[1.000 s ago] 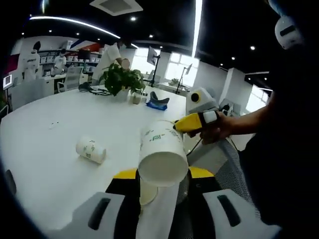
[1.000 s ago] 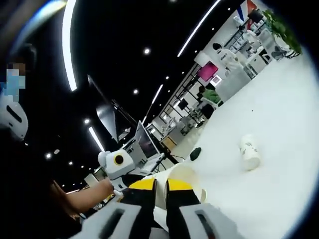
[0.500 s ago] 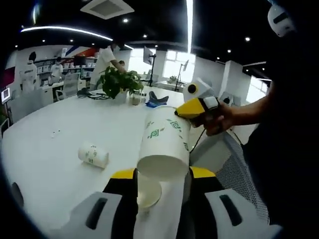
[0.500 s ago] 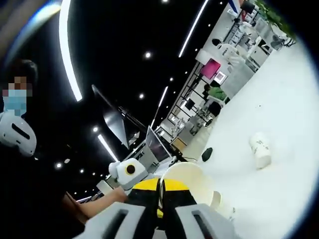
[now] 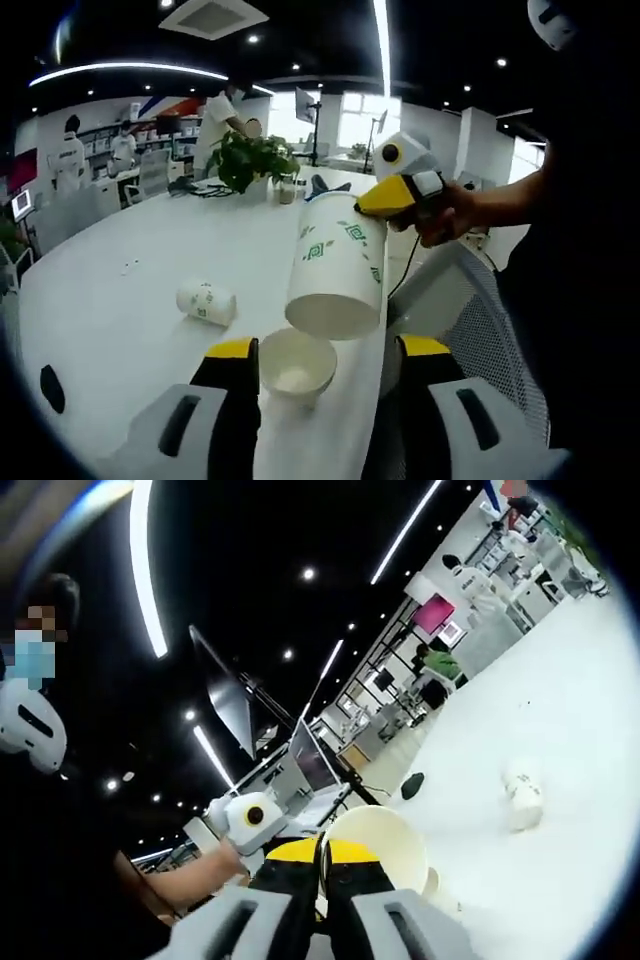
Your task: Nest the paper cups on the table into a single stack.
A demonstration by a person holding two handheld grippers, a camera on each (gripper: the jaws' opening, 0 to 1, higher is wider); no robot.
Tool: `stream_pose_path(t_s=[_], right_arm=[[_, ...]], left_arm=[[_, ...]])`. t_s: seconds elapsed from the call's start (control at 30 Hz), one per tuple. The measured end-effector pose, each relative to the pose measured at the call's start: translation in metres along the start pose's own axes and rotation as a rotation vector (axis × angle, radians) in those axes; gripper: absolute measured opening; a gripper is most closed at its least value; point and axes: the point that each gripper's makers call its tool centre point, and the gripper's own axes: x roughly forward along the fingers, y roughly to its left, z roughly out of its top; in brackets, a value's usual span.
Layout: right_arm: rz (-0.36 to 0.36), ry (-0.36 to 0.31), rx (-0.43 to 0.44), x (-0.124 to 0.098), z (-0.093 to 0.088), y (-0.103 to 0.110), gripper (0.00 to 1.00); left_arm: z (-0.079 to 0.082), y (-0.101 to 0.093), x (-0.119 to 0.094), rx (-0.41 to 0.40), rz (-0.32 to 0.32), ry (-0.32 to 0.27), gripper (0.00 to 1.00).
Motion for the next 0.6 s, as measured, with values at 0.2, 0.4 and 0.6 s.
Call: stream_pose_path(t_s=[0.2,0.4,0.6], right_arm=[[-0.029,0.077,-0.071,0.006,-0.004,0.0,0.0],[-0.043,0.156,-0.158,0.013,-0.012,0.0,0.0],[-0.042,0.206,-0.22,0.018,-0.017,-0.002,0.0]], left_arm=[[-0.005,0.004,-0.006,-0.011,0.033,-0.002,0.58],[-0.011,0.008,-0.012,-0.033,0.071,-0.004,0.65],[-0.014,0.011,-0.018,-0.051,0.096,-0.021,0.67]])
